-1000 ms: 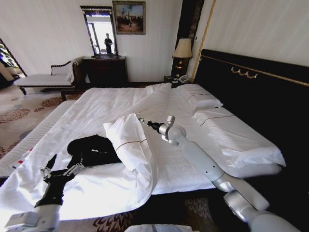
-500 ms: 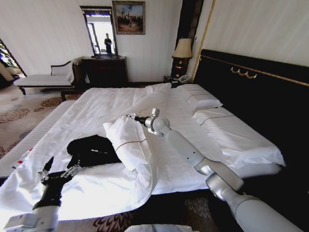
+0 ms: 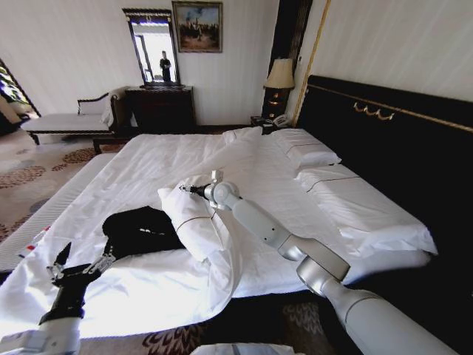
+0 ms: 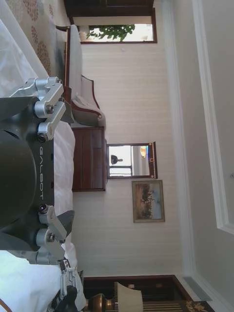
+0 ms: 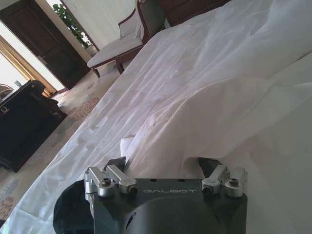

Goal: Fold the clothes on the bed.

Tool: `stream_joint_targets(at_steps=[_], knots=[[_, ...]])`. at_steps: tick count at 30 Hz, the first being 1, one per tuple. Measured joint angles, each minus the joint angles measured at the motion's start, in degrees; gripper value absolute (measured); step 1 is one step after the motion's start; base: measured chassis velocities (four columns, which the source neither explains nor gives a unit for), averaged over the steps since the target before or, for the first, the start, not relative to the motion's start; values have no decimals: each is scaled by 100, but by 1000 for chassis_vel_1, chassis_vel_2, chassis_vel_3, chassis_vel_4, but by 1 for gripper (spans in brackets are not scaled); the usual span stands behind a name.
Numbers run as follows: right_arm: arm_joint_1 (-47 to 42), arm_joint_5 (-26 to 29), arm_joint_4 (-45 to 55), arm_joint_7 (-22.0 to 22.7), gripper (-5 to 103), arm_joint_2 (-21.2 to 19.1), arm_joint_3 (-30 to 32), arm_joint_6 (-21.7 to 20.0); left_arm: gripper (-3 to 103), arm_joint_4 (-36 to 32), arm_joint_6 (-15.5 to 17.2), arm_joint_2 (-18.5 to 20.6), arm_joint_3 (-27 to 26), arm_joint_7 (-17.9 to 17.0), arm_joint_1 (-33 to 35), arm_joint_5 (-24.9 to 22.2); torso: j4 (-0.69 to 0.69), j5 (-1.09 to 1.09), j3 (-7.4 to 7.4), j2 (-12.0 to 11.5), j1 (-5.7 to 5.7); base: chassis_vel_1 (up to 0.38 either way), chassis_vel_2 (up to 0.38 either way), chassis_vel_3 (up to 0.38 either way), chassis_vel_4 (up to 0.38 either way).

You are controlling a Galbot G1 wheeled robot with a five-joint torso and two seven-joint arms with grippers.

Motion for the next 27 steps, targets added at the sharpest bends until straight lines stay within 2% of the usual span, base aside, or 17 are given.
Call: stream_joint_targets(at_steps=[1, 3, 4, 5, 8, 11, 13, 16, 18, 19, 20, 23, 27], knots=[[48, -20, -71, -28, 79, 36, -45, -1, 100, 15, -12, -2, -1, -1, -3, -1, 0, 0, 0, 0, 0, 0, 0, 0, 0], [83, -29, -123, -63, 79, 59, -82, 0, 100, 29, -23, -6, -1, -1, -3, -1, 0, 0, 0, 0, 0, 0, 0, 0, 0], [125, -36, -192, -110, 68, 83, -143, 1, 100, 55, -44, -11, 6, -2, -3, 1, 0, 1, 0, 0, 0, 0, 0, 0, 0], [148, -37, -231, -112, 63, 86, -208, 1, 100, 65, -54, -11, 10, -2, -3, 3, 0, 1, 0, 0, 0, 0, 0, 0, 0], [169, -58, -278, -104, 57, 73, -321, -6, 100, 69, -59, -8, 9, -2, -3, 3, 0, 1, 0, 0, 0, 0, 0, 0, 0], [176, -81, -303, -135, 41, 44, -395, -22, 100, 76, -62, 14, -31, -3, -8, -19, -1, 1, 0, 0, 0, 0, 0, 0, 0], [176, -85, -304, -176, 41, 42, -387, -22, 100, 80, -63, 20, -36, -4, -8, -23, 0, 1, 0, 0, 0, 0, 0, 0, 0], [168, -173, -254, -515, 25, -37, -367, 149, 100, 93, -72, 37, -47, -4, -6, -33, 0, 1, 0, 0, 0, 0, 0, 0, 0], [163, -178, -230, -560, 25, -58, -367, 176, 100, 94, -73, 39, -47, -4, -6, -34, 0, 1, 0, 0, 0, 0, 0, 0, 0], [155, -180, -183, -614, 19, -90, -366, 206, 100, 94, -73, 40, -47, -4, -6, -34, 0, 1, 0, 0, 0, 0, 0, 0, 0], [128, -180, -75, -708, 8, -153, -348, 260, 100, 93, -74, 43, -47, -4, -5, -35, 0, 1, 0, 0, 0, 0, 0, 0, 0], [86, -177, 64, -781, 3, -220, -305, 339, 100, 93, -75, 49, -47, -3, -1, -35, 0, 1, 0, 0, 0, 0, 0, 0, 0], [-57, -160, 613, -1055, 1, -491, -193, 735, 100, 93, -76, 80, -73, -3, 1, -67, 1, 1, 0, 0, 0, 0, 0, 0, 0]])
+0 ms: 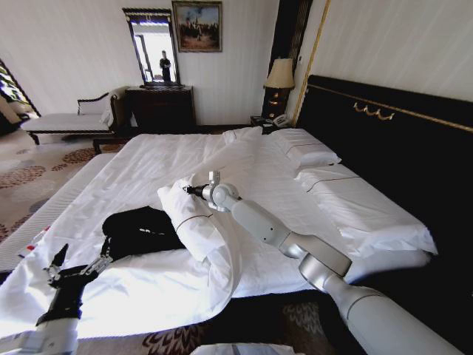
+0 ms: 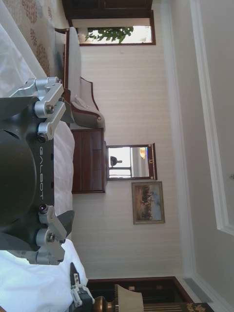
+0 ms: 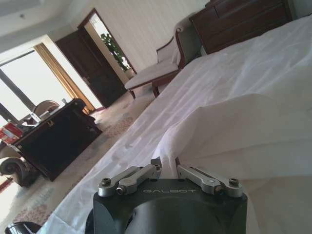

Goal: Fold the clothes on the bed.

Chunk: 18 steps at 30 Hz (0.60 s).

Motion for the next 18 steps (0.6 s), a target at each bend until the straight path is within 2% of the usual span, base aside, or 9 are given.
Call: stream_joint_targets(at_steps=[2, 4, 6, 7, 8, 11, 12, 13, 18], knots=[[-25, 2, 105, -78, 1, -64, 14, 108, 100, 0, 0, 10, -3, 0, 1, -4, 0, 0, 0, 0, 0, 0, 0, 0, 0], [-202, -2, 566, -487, 1, -375, 172, 635, 100, -5, 6, 54, -11, 1, 1, -33, 0, 1, 0, 0, 0, 0, 0, 0, 0], [-383, 37, 891, -588, 1, -586, 368, 855, 100, -12, 19, 77, -12, 1, -11, -58, -1, 1, 0, 0, 0, 0, 0, 0, 0], [-636, 109, 1241, -580, 1, -782, 637, 1020, 100, -13, 24, 100, 9, 3, -26, -67, -1, 2, 0, 0, 0, 0, 0, 0, 0], [-636, 109, 1241, -580, 1, -782, 637, 1020, 100, -13, 24, 100, 9, 3, -26, -67, -1, 2, 0, 0, 0, 0, 0, 0, 0], [-1180, 143, 1830, -424, 1, -1115, 1208, 1245, 100, 8, 27, 110, 98, 3, -46, -61, -1, 3, 0, 0, 0, 0, 0, 0, 0], [-1503, 138, 2169, -312, 1, -1288, 1573, 1364, 100, 15, 24, 108, 166, 6, -52, -38, -1, 3, 0, 0, 0, 0, 0, 0, 0], [-1503, 138, 2169, -312, 1, -1288, 1573, 1364, 100, 15, 24, 108, 166, 6, -52, -38, -1, 3, 0, 0, 0, 0, 0, 0, 0], [-2594, -101, 3361, -1, 1, -2052, 3028, 1541, 100, 18, 2, 133, 279, 17, -60, -10, -2, 3, -1, 1, 0, 0, 0, 0, 0]])
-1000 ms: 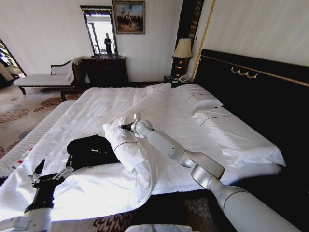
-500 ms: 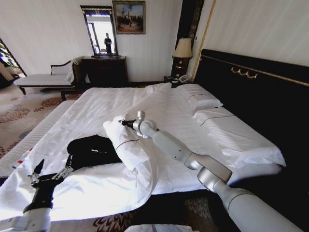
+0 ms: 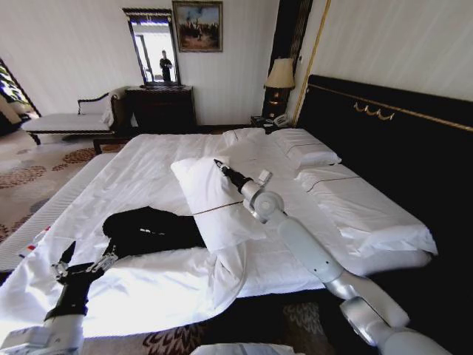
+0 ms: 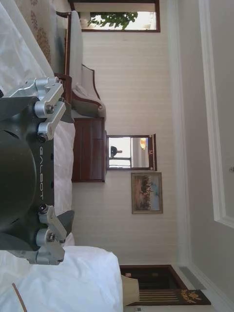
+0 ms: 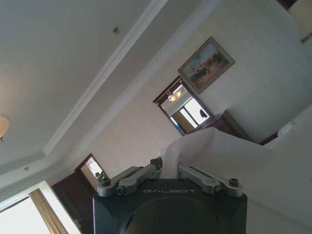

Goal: Fold the clothes on the bed.

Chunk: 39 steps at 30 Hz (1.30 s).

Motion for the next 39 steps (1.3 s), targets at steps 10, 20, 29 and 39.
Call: stream_joint_targets(at_steps=[10, 20, 29, 39], knots=[[-2290, -672, 1814, 455, 1, -892, 1884, 53, 100, -1, -36, 3, 242, 2, -61, 43, 0, -2, -1, 1, 0, 0, 0, 0, 0], [-4378, -992, 3135, 1310, 1, -793, 3265, -48, 100, -44, -60, -19, 341, 3, -162, 45, 0, -2, -1, 1, -1, 0, 0, 0, 0], [-5434, -1351, 2956, 1880, 1, -281, 4337, 52, 100, -44, -46, 23, 356, 4, -240, -62, 1, -2, 1, 1, 0, 0, 0, 0, 0], [-6557, -1239, 3518, 3215, 1, 744, 5295, 391, 100, 37, -19, 52, 363, 2, -385, -186, 0, -3, 0, 0, -1, 0, 0, 0, 0]])
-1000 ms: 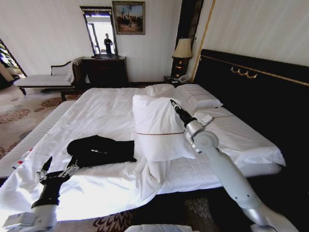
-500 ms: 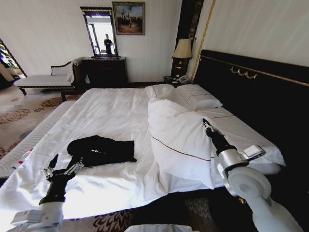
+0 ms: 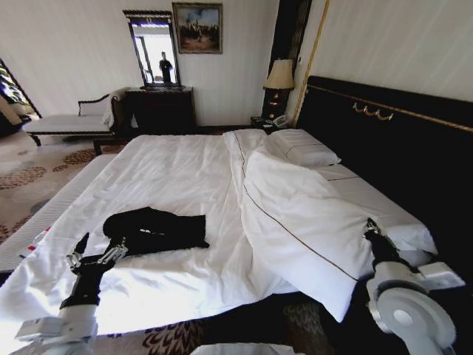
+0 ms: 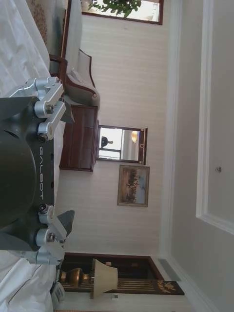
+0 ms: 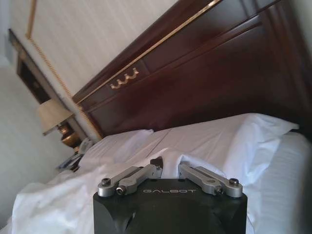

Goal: Fold the clothes on the bed.

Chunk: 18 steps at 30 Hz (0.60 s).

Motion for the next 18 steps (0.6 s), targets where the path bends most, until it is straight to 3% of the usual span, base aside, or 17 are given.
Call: stream_joint_targets(at_steps=[1, 5, 6, 10, 18], knots=[[0, 0, 0, 0, 1, 0, 0, 0, 100, 0, 0, 0, 0, 0, 0, 0, 0, 0, 0, 0, 0, 0, 0, 0, 0], [-269, 71, 375, 879, 1, 162, 405, -11, 100, 36, -18, -23, 33, 1, -29, -9, 2, -1, 0, 0, 1, 0, 0, 0, 0], [-269, 71, 375, 879, 1, 162, 405, -11, 100, 36, -18, -23, 33, 1, -29, -9, 2, -1, 0, 0, 1, 0, 0, 0, 0], [-411, 119, 396, 1507, 1, 129, 857, -270, 100, 75, -44, -18, 21, 1, -54, -56, 6, 1, 1, -1, 2, 0, 0, 0, 0], [-577, 178, 397, 1891, 1, 27, 1496, -683, 100, 151, -82, -29, 57, 2, -97, -69, 6, 0, 1, -1, 2, 0, 0, 0, 0]])
